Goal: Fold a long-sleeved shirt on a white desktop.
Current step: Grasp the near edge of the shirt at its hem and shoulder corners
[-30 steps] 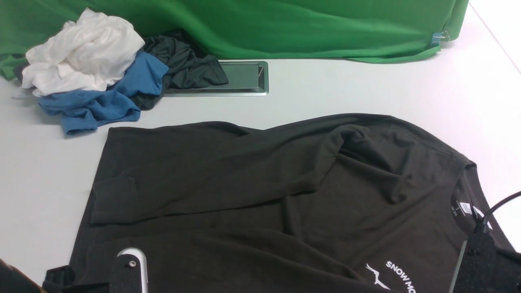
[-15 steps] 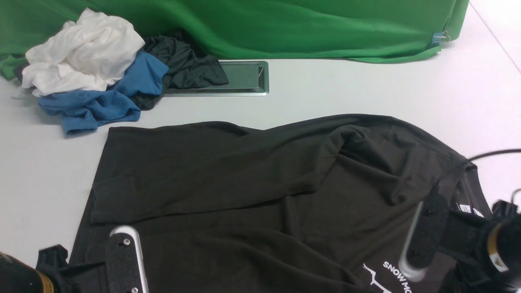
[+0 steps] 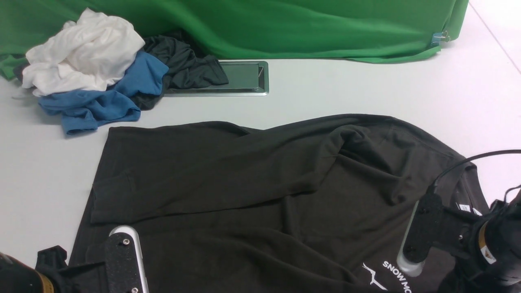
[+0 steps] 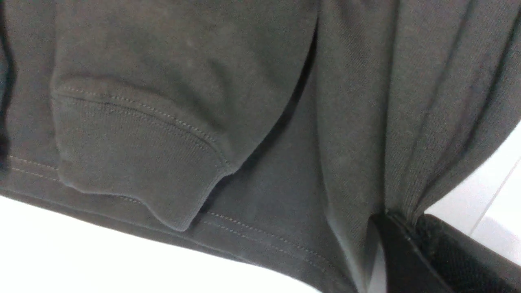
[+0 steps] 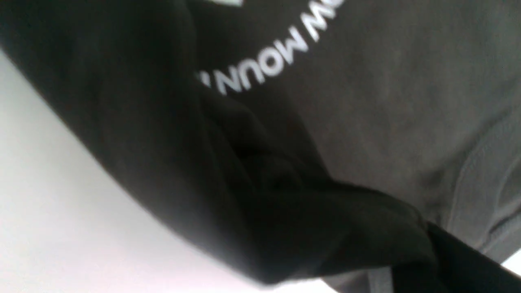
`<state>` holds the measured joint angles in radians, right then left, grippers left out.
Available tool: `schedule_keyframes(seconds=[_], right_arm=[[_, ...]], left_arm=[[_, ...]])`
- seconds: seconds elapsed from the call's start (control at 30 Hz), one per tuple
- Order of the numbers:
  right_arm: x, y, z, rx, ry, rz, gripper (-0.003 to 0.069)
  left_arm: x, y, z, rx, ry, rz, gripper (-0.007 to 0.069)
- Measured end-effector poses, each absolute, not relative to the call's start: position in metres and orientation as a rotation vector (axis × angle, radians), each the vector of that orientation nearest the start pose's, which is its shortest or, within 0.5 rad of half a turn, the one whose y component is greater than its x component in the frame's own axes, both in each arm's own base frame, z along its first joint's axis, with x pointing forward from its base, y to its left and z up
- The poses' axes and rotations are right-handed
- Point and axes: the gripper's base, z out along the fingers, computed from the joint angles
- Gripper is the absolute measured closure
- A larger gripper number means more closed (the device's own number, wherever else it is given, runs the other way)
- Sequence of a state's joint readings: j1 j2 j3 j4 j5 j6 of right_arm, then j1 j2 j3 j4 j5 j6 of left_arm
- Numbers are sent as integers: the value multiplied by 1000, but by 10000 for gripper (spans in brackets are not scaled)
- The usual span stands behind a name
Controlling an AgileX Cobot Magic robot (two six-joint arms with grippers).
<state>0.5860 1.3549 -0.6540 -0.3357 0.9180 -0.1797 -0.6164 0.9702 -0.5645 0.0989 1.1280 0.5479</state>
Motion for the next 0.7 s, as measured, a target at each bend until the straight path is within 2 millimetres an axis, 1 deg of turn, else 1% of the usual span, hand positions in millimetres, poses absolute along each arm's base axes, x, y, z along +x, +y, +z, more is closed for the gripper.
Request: schedule_keyframes(seconds=[0.17, 0.37, 0.43, 0.5, 0.57, 0.6, 0.63, 0.67, 0.7], right_arm=[[181, 87, 193, -1386, 2704, -402, 604], [192, 94, 203, -1363, 2626, -373, 604], [201, 99, 212, -1352, 2557, -373, 605], [205, 99, 216, -1346, 2532, -371, 606], [217, 99, 224, -1294, 2504, -364, 606], [221, 97, 225, -1283, 2505, -365, 606], [222, 97, 225, -1280, 2505, -366, 606], [229, 94, 225, -1267, 2514, -373, 606], [231, 93, 224, -1264, 2517, -375, 606]], left_arm=[[110, -67, 230, 1708, 2480, 151, 594], [114, -68, 231, 1698, 2438, 176, 594], [119, -68, 232, 1667, 2392, 192, 594], [123, -68, 233, 1642, 2373, 200, 594], [135, -67, 235, 1550, 2363, 204, 594], [139, -66, 236, 1522, 2374, 207, 594], [140, -66, 236, 1525, 2375, 207, 594], [151, -65, 236, 1499, 2402, 210, 594], [151, -65, 237, 1491, 2403, 210, 594]])
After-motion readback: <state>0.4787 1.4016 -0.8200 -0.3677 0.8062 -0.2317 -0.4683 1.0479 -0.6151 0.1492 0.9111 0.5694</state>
